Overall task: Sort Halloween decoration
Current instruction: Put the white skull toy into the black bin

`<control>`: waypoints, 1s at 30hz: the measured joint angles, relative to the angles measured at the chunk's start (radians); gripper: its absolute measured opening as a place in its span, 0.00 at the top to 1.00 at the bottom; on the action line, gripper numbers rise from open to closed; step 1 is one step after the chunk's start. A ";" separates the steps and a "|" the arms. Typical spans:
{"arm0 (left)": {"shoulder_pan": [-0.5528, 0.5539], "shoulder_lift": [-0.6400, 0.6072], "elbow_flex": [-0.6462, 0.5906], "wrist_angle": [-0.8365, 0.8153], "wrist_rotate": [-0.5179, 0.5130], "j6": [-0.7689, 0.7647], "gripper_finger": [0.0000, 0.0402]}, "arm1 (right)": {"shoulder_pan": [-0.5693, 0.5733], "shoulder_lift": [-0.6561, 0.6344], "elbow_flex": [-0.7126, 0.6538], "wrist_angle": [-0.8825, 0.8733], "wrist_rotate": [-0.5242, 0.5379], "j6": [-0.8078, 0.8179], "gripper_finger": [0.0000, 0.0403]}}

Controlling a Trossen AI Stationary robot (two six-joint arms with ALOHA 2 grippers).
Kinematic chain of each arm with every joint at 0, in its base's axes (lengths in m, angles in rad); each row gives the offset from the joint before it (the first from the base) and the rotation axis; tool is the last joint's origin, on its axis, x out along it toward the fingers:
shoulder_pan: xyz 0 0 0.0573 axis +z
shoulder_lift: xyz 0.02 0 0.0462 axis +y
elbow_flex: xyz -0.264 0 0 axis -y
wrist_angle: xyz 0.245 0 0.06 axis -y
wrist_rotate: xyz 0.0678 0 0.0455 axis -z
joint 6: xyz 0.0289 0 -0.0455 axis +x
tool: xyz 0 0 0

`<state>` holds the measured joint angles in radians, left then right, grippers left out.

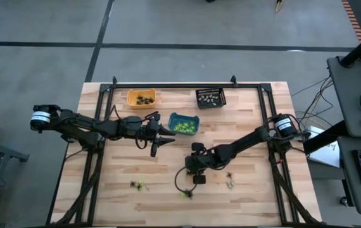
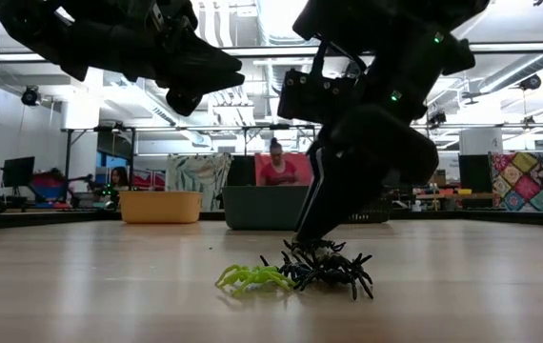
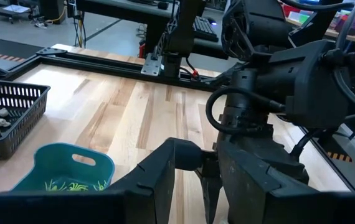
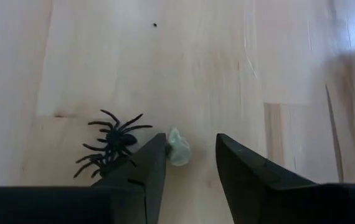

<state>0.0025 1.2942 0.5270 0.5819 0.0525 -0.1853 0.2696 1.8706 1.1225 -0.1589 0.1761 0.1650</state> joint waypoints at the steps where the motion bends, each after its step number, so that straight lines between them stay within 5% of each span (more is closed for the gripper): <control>1: 0.000 0.000 0.000 0.000 0.000 0.000 0.73 | -0.001 0.000 -0.002 0.000 0.000 0.000 0.69; 14: 0.000 0.000 0.000 0.000 0.000 0.000 0.73 | -0.013 -0.003 -0.020 0.023 -0.042 -0.001 0.97; 30: -0.001 0.000 0.000 0.000 0.000 -0.011 0.73 | -0.023 -0.090 0.003 -0.004 -0.049 -0.009 0.98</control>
<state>0.0015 1.2945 0.5270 0.5823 0.0526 -0.1965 0.2468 1.7806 1.1252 -0.1630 0.1272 0.1565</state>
